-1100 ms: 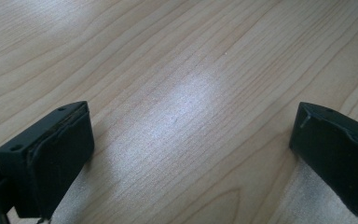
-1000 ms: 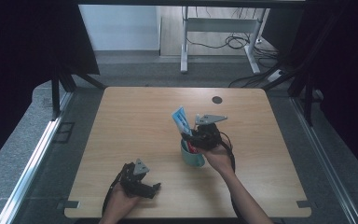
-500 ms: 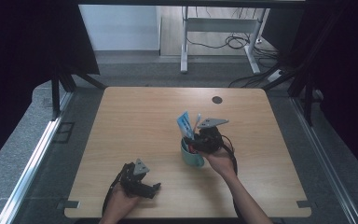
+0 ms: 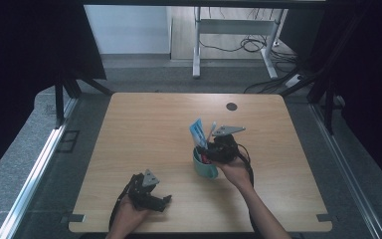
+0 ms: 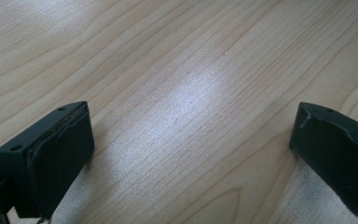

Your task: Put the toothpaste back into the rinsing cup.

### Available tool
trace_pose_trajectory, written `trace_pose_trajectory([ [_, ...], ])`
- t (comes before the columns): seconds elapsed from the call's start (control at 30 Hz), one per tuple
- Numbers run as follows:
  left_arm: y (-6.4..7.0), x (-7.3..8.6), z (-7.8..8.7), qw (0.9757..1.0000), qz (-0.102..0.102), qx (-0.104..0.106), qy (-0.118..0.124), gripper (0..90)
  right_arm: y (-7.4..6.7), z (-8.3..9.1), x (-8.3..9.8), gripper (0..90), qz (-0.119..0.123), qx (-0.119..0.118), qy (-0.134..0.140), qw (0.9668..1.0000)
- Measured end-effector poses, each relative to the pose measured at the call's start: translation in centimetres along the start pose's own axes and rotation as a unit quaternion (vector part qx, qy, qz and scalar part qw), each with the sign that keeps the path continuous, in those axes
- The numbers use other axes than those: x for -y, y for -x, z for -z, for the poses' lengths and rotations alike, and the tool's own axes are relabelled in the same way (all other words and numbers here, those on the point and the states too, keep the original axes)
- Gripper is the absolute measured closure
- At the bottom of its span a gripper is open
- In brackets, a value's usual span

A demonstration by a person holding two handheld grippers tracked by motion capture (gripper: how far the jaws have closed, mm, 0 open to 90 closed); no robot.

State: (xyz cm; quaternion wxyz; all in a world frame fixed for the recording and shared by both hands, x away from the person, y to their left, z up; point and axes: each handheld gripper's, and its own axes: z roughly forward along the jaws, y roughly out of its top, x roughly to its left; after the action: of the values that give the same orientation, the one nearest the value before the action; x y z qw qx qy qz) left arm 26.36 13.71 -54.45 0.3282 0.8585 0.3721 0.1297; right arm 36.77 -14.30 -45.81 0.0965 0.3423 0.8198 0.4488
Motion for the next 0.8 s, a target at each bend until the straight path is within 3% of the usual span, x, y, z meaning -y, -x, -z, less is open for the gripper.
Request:
trace_pose_trajectory([
  [0.57,-0.01,0.0,-0.01,1.0,0.0,0.0,0.001,0.0,-0.12,-0.8,-0.42,59.4,-0.001,-0.002,-0.013,0.9999],
  [0.8,0.0,0.0,-0.01,1.0,0.0,0.0,0.001,0.0,-0.18,-0.65,-0.56,50.9,0.001,-0.009,-0.016,0.9998],
])
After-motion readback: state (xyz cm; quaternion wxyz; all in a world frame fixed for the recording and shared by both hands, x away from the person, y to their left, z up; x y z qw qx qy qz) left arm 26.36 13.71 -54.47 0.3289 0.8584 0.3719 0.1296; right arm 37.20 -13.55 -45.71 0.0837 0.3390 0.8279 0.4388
